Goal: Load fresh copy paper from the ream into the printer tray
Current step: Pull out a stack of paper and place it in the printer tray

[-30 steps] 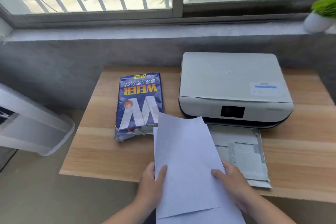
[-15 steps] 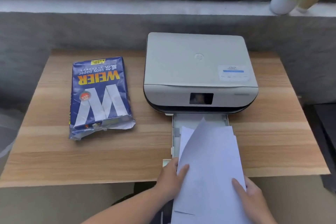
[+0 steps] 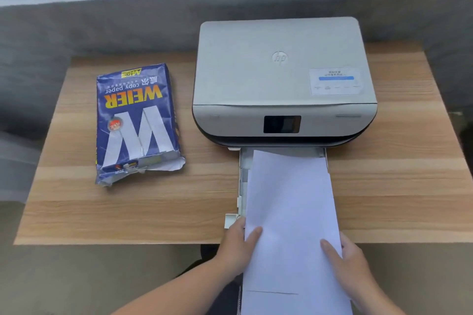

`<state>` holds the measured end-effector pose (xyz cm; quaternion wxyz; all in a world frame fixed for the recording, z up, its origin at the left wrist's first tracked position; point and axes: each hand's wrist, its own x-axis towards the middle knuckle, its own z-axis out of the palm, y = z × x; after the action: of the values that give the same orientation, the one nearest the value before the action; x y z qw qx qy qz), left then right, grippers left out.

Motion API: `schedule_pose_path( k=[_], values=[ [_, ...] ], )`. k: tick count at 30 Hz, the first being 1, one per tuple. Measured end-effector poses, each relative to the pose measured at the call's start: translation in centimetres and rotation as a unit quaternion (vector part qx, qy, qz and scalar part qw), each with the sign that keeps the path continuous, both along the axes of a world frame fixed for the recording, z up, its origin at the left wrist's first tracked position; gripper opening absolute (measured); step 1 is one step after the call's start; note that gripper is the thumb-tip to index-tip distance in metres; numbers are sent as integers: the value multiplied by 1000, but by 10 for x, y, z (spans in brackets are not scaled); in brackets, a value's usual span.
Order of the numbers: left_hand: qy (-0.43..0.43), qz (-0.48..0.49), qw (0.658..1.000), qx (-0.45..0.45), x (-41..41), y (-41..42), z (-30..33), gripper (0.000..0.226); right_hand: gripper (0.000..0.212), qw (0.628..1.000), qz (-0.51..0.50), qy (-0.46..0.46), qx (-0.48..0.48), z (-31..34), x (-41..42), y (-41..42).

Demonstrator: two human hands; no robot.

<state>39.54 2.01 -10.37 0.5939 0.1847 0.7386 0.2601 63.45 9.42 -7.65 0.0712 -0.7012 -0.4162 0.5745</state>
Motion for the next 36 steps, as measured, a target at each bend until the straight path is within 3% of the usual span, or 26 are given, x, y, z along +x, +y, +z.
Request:
schedule_pose_path(
  k=[5, 7, 8, 17, 20, 22, 25, 28, 30, 36],
  values=[
    [-31, 22, 999, 5, -1, -12, -1, 19, 12, 1000, 3, 2, -11, 9, -12, 1],
    [-41, 28, 999, 9, -2, -14, -2, 20, 47, 999, -1, -29, -13, 10, -18, 5],
    [-46, 29, 998, 9, -3, -15, -1, 20, 55, 999, -8, -41, -15, 11, -21, 7],
    [-84, 61, 994, 22, -2, -23, 1, 23, 48, 997, 2, -71, -15, -5, -18, 11],
    [-82, 78, 993, 28, 0, -24, 1, 27, 20, 997, -8, -74, -1, 0, -19, 6],
    [-80, 88, 993, 26, 1, -25, 0, 25, 32, 991, 33, -127, 34, 4, -19, 8],
    [-67, 80, 994, 31, 1, -23, 2, 20, 71, 935, 151, -236, 219, 13, -25, 28],
    [-59, 65, 995, 39, 1, -22, 3, 19, 85, 854, 305, -206, 367, 13, -47, 67],
    [-51, 59, 996, 41, 1, -21, 2, 19, 86, 824, 364, -192, 390, 1, -67, 89],
    [-34, 57, 997, 28, 0, -20, -2, 24, 74, 803, 418, -243, 349, -35, -106, 119]
  ],
)
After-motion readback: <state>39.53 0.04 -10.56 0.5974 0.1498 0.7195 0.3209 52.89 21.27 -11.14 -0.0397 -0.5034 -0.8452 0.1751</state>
